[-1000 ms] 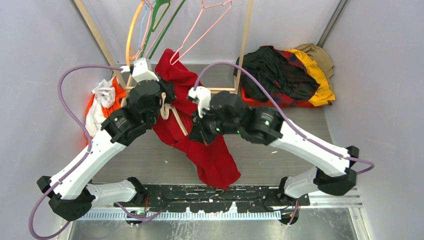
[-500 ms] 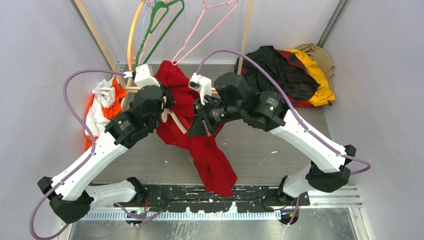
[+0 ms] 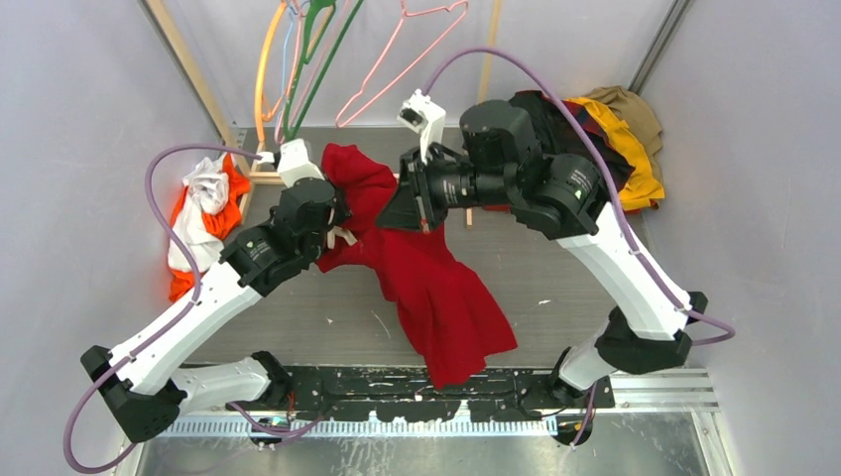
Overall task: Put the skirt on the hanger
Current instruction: Hang the skirt on the hanger.
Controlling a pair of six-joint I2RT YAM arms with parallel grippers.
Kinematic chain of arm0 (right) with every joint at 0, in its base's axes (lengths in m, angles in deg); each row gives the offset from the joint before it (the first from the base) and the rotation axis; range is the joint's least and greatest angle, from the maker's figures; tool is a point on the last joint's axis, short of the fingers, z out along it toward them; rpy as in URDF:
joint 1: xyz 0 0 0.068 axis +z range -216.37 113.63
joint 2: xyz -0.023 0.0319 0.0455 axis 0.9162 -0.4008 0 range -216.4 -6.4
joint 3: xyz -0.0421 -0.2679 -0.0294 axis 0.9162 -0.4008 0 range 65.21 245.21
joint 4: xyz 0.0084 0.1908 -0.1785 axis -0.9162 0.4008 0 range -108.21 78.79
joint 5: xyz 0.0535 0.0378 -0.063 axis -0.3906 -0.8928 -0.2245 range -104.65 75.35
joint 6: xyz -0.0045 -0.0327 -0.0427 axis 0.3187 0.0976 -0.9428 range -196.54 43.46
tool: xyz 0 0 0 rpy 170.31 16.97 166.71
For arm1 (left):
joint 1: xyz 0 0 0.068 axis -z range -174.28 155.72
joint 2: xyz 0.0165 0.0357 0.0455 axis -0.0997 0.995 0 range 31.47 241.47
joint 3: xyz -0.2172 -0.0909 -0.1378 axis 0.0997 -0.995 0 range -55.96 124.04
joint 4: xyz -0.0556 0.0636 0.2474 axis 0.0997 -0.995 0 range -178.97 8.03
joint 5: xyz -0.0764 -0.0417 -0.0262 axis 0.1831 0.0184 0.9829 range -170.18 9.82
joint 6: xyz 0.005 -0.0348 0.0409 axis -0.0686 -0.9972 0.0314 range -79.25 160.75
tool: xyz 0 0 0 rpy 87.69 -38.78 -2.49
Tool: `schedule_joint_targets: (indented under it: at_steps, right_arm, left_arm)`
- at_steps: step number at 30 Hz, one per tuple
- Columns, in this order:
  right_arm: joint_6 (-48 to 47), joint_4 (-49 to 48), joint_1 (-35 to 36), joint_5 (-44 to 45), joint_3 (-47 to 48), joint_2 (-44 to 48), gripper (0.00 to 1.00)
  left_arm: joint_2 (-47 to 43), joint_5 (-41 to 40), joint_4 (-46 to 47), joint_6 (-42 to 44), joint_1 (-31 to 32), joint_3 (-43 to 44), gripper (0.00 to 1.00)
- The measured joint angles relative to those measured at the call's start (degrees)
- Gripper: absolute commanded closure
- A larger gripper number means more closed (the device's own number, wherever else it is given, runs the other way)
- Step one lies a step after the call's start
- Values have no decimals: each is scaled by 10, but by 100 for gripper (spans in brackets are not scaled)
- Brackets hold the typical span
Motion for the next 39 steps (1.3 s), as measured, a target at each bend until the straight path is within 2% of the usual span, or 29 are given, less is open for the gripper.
schedule_joint_targets:
  at_steps: [3,5,13,17,24,32,39]
  right_arm:
    - [7,3,-7,-10,57,-36,99]
    - [12,-10,-11,-18,37,-38,99]
    - [69,-102,-59,-70,-242,1,99]
    - [99,-185,-79,-75,-355,-4,99]
    - [122,-258,-96,-70,-376,-36,99]
    - [120,-272,-101,-64,-380,-45,99]
    - [116,-288,-106,-83,-439,-44,99]
  left_arm:
    - [-7,5,-1,-4,0,-9,100]
    - [-17,9,-3,-4,0,-11,100]
    - [-66,-6,-14,17,-3,-10,100]
    - [-75,23,-15,27,-2,-10,100]
    - [-94,79,8,54,0,-17,100]
    - [-93,96,8,56,0,-21,100]
    - [-86,110,13,21,0,-89,100]
